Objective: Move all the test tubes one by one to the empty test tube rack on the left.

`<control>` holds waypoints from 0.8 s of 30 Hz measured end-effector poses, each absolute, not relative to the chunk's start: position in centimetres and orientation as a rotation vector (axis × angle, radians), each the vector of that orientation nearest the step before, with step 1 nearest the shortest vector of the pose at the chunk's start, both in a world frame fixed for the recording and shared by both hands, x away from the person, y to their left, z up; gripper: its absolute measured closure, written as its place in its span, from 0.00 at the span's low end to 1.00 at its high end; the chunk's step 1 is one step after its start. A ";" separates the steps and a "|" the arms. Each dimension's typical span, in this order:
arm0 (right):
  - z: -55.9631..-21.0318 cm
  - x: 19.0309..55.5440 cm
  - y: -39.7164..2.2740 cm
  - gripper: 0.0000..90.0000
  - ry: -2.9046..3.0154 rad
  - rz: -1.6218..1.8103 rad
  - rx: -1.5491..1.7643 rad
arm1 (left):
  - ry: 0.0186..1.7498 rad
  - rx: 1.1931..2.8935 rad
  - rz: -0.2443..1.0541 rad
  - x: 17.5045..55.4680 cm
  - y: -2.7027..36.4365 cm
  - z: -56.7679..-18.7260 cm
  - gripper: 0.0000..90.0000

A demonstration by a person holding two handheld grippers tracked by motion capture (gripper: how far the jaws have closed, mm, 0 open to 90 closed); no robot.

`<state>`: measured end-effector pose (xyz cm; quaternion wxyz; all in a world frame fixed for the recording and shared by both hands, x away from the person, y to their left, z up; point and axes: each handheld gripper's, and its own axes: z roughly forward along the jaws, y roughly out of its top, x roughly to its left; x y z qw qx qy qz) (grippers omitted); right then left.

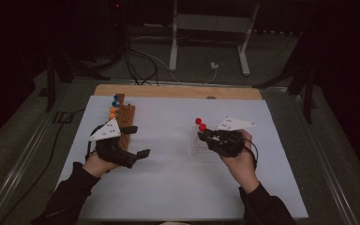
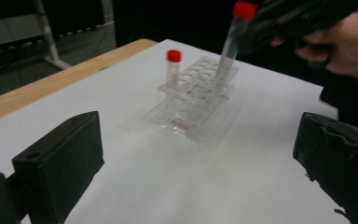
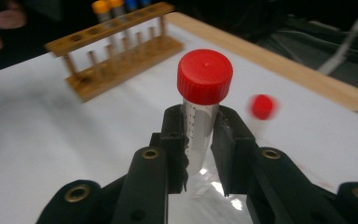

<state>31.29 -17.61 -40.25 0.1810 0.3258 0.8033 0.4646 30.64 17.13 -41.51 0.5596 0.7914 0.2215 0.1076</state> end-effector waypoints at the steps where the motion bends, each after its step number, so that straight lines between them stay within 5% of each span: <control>1: -40.5 31.1 -17.1 0.83 2.287 1.315 0.906 | 0.512 1.864 0.243 30.5 16.9 -41.4 0.03; 14: -43.0 29.4 -12.2 0.83 2.475 1.320 0.775 | 0.426 1.916 0.186 29.8 12.6 -41.9 0.21; 24: -43.2 28.9 -11.1 0.83 2.506 1.325 0.736 | 0.400 1.928 0.151 30.5 11.3 -42.8 0.58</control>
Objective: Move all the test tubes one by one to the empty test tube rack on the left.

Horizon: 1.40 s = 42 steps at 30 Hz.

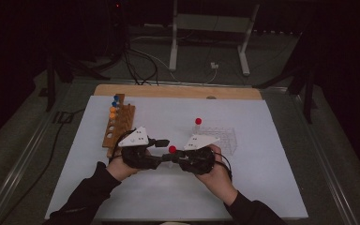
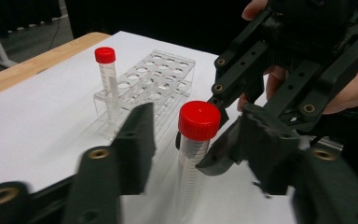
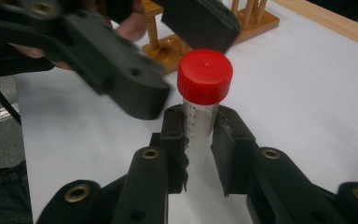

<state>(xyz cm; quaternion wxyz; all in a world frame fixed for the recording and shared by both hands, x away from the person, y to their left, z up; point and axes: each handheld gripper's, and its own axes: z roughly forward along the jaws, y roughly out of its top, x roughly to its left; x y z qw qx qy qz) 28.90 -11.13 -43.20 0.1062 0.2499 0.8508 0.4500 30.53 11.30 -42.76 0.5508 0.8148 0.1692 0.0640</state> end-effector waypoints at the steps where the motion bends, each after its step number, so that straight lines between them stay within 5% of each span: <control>1: -43.2 28.9 -11.1 0.83 2.505 1.325 0.736 | 0.404 1.929 0.159 30.6 11.2 -42.8 0.61; 6: -43.2 28.8 -11.0 0.83 2.509 1.321 0.726 | 0.388 1.923 0.149 30.7 11.0 -42.8 0.78; 10: -43.2 28.8 -11.2 0.82 2.487 1.345 0.733 | 0.401 1.905 0.175 30.9 11.4 -42.4 0.79; 33: -42.4 29.6 -13.2 0.02 2.327 1.465 0.863 | 0.713 1.740 0.611 34.2 24.6 -36.1 0.80; 42: -42.2 29.6 -13.7 0.00 2.318 1.493 0.859 | 0.823 1.734 0.671 35.2 27.0 -38.0 0.80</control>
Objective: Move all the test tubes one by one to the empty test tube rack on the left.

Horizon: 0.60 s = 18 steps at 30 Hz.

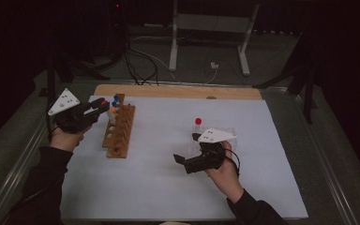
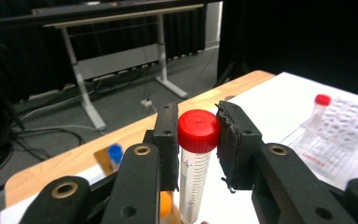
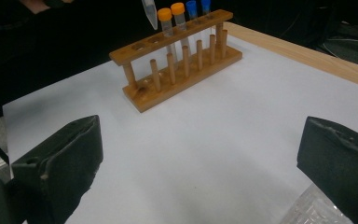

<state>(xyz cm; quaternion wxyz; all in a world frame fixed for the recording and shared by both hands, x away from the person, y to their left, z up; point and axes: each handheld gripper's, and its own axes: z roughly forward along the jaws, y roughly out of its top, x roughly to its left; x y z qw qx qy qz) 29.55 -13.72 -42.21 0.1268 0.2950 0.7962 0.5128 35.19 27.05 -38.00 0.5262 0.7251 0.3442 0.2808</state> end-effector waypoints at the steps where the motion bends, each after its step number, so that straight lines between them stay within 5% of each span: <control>1: -42.2 29.5 -13.7 0.00 2.312 1.493 0.861 | 0.832 1.732 0.670 35.3 27.2 -38.4 0.80; 18: -42.5 29.7 -15.1 0.00 2.306 1.487 0.886 | 0.915 1.827 0.618 35.6 27.4 -44.4 0.79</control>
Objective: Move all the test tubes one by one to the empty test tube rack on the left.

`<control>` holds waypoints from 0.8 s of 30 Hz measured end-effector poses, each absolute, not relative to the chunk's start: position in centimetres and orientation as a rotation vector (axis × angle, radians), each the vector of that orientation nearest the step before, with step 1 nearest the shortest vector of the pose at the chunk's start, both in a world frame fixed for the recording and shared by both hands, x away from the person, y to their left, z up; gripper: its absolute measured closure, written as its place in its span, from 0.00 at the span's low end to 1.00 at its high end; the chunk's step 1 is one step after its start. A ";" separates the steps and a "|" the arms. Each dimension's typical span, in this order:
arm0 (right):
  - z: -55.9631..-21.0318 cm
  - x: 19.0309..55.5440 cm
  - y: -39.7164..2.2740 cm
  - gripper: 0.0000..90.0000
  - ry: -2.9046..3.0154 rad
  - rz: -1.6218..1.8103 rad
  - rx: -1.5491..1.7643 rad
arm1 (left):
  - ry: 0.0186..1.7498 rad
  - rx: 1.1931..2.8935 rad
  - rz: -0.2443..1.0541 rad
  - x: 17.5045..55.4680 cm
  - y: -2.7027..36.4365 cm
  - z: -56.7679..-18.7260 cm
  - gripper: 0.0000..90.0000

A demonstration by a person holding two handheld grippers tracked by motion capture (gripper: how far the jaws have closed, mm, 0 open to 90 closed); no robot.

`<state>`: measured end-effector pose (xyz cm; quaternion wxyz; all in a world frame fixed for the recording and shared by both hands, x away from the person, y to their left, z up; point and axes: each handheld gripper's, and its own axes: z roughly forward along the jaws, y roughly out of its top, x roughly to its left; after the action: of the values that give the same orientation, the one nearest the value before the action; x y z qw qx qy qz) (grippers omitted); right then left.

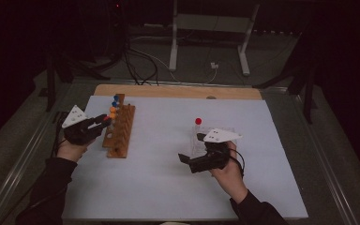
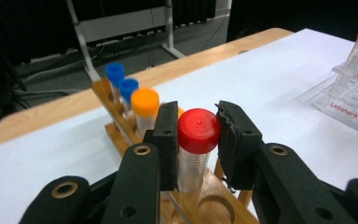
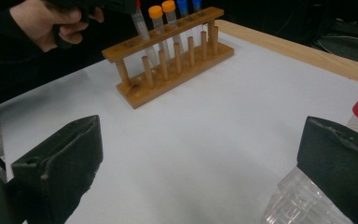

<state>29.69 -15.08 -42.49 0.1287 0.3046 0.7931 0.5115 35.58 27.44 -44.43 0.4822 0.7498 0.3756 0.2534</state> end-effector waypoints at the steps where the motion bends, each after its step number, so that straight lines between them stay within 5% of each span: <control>1: -42.5 29.7 -15.1 0.00 2.304 1.485 0.880 | 0.920 1.831 0.612 35.6 27.5 -44.7 0.79; 21: -42.6 30.0 -15.5 0.00 2.288 1.479 0.882 | 0.950 1.957 0.587 36.3 26.7 -43.4 0.79; 23: -42.6 30.1 -15.6 0.00 2.278 1.480 0.869 | 0.932 1.944 0.562 36.1 26.9 -43.5 0.73; 24: -42.6 30.2 -15.8 0.00 2.267 1.484 0.861 | 0.929 1.934 0.563 35.9 27.0 -43.5 0.63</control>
<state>30.16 -15.76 -42.57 0.1486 0.2995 0.7886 0.5161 35.91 26.96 -43.49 0.4456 0.7805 0.3750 0.2273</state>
